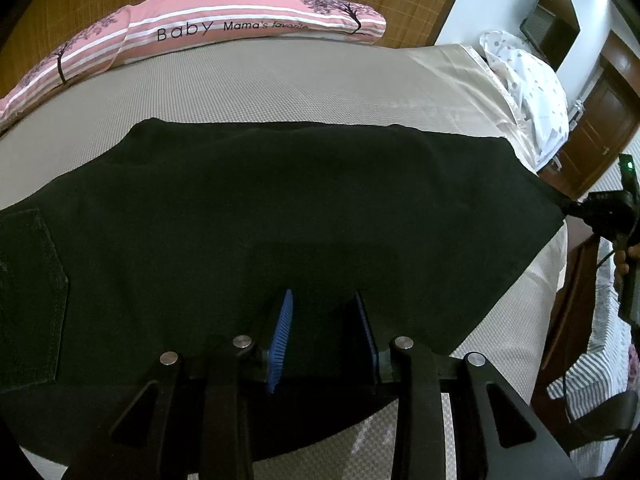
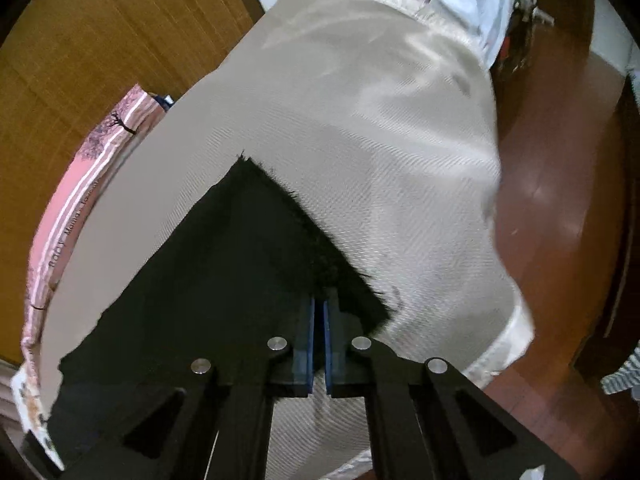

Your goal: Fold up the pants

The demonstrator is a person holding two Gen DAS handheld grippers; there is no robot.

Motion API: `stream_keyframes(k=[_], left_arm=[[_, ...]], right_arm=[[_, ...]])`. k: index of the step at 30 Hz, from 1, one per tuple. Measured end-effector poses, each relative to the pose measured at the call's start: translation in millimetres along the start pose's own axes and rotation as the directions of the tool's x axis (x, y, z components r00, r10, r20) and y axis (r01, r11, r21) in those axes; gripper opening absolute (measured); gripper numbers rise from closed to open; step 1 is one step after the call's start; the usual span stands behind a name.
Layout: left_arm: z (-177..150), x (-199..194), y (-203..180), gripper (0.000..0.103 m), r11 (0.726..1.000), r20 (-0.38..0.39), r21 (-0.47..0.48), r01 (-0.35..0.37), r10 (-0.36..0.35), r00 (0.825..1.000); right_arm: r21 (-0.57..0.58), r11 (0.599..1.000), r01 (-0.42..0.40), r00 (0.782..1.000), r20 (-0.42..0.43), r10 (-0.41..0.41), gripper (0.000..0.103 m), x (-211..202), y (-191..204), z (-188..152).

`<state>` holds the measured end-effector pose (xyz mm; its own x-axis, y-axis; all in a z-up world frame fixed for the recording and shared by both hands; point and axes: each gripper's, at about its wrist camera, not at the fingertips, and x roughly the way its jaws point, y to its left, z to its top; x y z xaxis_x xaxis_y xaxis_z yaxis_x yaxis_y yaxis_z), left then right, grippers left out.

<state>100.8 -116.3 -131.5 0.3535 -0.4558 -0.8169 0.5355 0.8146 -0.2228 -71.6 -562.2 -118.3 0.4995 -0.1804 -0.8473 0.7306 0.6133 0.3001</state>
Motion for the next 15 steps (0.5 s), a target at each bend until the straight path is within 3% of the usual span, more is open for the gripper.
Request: stream_keyframes(k=[8,10,11,12,13,15], left_arm=[[-4.8,-2.2,2.0,0.033,1.0,-0.001,0.016,0.009,-0.009,1.0],[-6.0,-2.6,1.9,0.033,1.0,0.003,0.018,0.011,-0.011,1.0],[-5.6,-2.5,2.4,0.033,1.0,0.003,0.017,0.014,-0.014,1.0],[-5.4,-3.0,3.0,0.033,1.0,0.002,0.014,0.018,-0.018,1.0],[-4.5,-4.0,4.7,0.033,1.0,0.003,0.008,0.026,-0.026,1.0],[-2.0,-9.6,11.8,0.034,0.999,0.017,-0.022,0.024,-0.023,1.0]], right_arm=[[-0.007,0.997,0.077,0.997,-0.017,-0.077,0.004,17.6,-12.3,-16.2],[0.008,0.998,0.068,0.997,-0.029,-0.068,0.01,18.6,-13.7,-14.9],[0.014,0.998,0.054,0.998,-0.041,-0.053,0.02,17.9,-14.2,-13.7],[0.016,0.999,0.052,0.997,-0.055,-0.051,0.042,16.4,-13.8,-12.7],[0.02,0.998,0.052,0.997,-0.056,-0.05,0.047,14.3,-13.3,-13.1],[0.014,0.998,0.06,0.998,-0.007,-0.06,0.048,1.5,-9.2,-13.9]])
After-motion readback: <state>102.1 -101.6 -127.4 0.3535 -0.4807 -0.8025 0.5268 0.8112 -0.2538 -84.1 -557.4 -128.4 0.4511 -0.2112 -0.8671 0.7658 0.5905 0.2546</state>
